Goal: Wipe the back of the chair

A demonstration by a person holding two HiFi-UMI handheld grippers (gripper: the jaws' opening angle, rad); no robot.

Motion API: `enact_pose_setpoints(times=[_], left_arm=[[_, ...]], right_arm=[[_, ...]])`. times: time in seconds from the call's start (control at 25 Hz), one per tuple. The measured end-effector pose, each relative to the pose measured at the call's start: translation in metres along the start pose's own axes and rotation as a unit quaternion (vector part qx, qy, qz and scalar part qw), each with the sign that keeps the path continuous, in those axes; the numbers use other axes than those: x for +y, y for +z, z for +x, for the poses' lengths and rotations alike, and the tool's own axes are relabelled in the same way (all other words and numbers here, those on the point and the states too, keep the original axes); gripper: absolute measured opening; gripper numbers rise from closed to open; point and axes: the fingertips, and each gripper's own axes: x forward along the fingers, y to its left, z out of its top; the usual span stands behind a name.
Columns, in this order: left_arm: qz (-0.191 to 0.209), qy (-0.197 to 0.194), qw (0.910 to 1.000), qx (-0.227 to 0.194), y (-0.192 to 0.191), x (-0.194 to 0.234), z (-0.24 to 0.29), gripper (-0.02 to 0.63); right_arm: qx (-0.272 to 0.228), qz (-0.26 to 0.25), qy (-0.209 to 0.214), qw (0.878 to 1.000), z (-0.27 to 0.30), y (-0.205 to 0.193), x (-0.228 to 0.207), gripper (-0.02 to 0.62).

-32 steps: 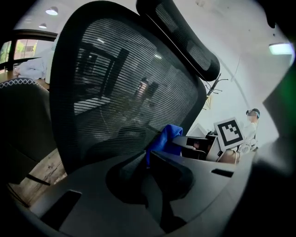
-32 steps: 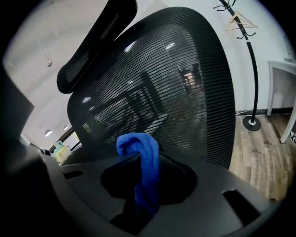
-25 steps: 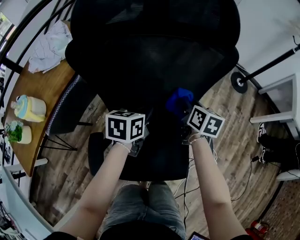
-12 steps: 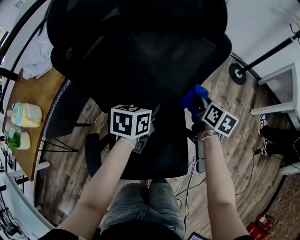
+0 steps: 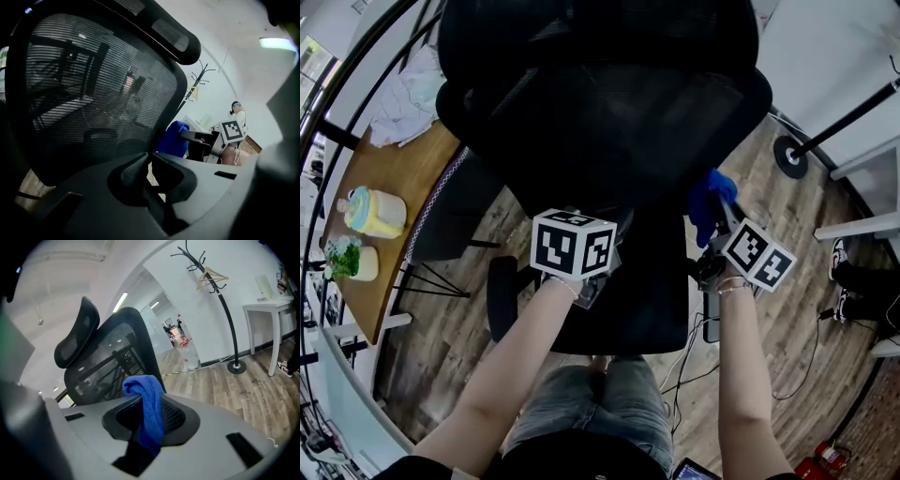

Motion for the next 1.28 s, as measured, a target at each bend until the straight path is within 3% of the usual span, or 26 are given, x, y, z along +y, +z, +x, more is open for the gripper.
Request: enact_pose_setpoints(times=[0.32, 0.52, 0.88, 1.28], left_arm=[[0.025, -0.036, 0.9988, -0.024, -0.007, -0.035, -0.057, 0.035], [0.023, -0.024, 0.9976, -0.061, -0.006, -0.048, -0.101, 0.035], [0.032, 0.007, 0.9931, -0.112, -0.006, -0.051, -0.169, 0.035], [0.017, 0.047, 0.9876, -0.149, -0.021, -0.04, -0.218, 0.035]], right_arm=[[0.0, -0.022, 0.107, 0.994, -0.052, 0.007, 0.086, 0.1], [0.0, -0.035, 0.154, 0.988, -0.085, 0.01, 0.133, 0.1], [0.049, -0.07, 0.212, 0.974, -0.132, -0.014, 0.19, 0.1], [0.125, -0.164, 0.295, 0.933, -0.158, -0.061, 0.257, 0.097]])
